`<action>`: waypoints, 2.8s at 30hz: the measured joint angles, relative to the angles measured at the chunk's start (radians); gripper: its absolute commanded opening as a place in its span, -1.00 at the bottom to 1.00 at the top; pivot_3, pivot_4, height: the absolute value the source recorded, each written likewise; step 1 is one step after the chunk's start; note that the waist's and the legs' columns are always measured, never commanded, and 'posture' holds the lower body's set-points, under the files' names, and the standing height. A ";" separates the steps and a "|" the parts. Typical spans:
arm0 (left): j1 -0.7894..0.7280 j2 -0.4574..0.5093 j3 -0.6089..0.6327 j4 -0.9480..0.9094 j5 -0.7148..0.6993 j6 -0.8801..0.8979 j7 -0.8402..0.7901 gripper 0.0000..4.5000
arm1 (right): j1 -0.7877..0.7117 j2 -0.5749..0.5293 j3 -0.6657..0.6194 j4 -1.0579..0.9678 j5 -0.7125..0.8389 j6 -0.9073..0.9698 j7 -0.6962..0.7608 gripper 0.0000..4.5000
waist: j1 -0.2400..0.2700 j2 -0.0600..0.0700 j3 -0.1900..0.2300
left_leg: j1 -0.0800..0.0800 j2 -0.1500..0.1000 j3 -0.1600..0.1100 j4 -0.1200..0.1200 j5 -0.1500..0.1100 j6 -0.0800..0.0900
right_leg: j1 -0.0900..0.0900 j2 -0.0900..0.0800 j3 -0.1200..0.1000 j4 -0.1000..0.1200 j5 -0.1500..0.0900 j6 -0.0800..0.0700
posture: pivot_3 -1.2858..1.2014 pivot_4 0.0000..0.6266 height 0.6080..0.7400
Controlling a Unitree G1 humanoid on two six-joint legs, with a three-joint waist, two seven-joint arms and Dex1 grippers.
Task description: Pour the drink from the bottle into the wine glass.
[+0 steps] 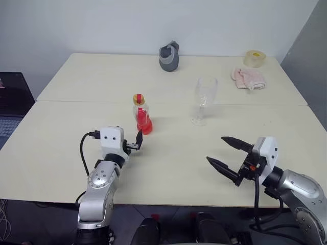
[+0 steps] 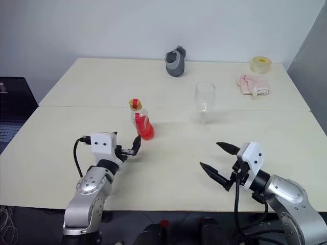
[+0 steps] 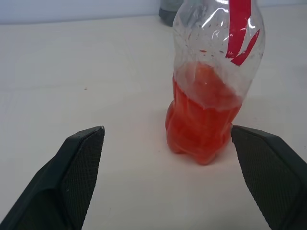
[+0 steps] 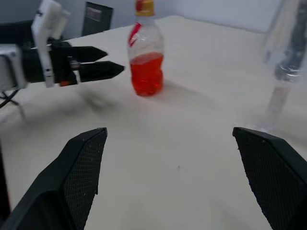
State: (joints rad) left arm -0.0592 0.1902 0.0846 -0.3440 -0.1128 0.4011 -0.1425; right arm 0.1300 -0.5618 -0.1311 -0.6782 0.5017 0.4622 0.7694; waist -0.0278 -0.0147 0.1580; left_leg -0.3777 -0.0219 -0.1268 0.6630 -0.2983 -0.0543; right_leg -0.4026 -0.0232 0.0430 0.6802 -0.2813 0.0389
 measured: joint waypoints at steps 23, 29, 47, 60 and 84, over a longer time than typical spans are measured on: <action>-0.150 -0.062 -0.039 0.244 0.010 -0.154 -0.006 1.00 | -0.033 -0.005 0.055 0.047 -0.011 -0.057 -0.062 1.00 | 0.004 0.000 0.000 | 0.000 0.000 0.000 0.001 0.002 -0.003 | 0.000 -0.001 0.000 0.000 0.000 0.000 | 0.03 -0.52 1.00; -0.209 -0.054 -0.039 0.345 0.022 -0.225 -0.021 1.00 | -0.033 -0.005 0.055 0.044 -0.010 -0.057 -0.085 1.00 | 0.004 0.000 0.000 | 0.000 -0.001 0.000 0.001 0.002 -0.003 | 0.000 -0.001 0.000 0.000 0.000 0.000 | 0.03 -0.52 1.00; -0.406 -0.066 0.003 0.713 0.002 -0.531 -0.047 0.91 | -0.062 -0.007 0.067 0.030 -0.006 -0.031 -0.105 1.00 | 0.004 -0.001 0.000 | -0.001 -0.001 0.000 0.001 0.002 -0.003 | 0.000 -0.001 0.000 0.001 0.000 0.000 | 0.03 -0.52 1.00; -0.385 -0.076 -0.002 0.700 -0.004 -0.561 -0.066 -0.34 | -0.071 -0.007 0.068 0.030 -0.006 -0.023 -0.116 1.00 | 0.002 0.000 0.000 | -0.001 -0.001 -0.001 0.001 0.002 -0.004 | 0.000 0.000 0.000 0.001 0.000 0.000 | 0.03 -0.52 1.00; -0.476 0.099 -0.129 0.563 -0.085 -0.361 -0.527 -0.38 | -0.695 0.183 0.169 0.185 0.073 0.343 -0.361 1.00 | -0.004 0.000 0.000 | -0.003 -0.001 -0.005 0.002 0.002 -0.004 | -0.003 -0.001 -0.001 0.001 0.000 0.000 | 0.03 -0.52 1.00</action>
State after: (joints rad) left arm -0.5352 0.2895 -0.0440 0.2193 -0.1981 0.0398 -0.6690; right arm -0.5653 -0.3790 0.0378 -0.4936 0.5744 0.8056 0.4084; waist -0.0314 -0.0150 0.1578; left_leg -0.3807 -0.0227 -0.1317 0.6648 -0.2959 -0.0584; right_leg -0.4054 -0.0244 0.0420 0.6808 -0.2809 0.0387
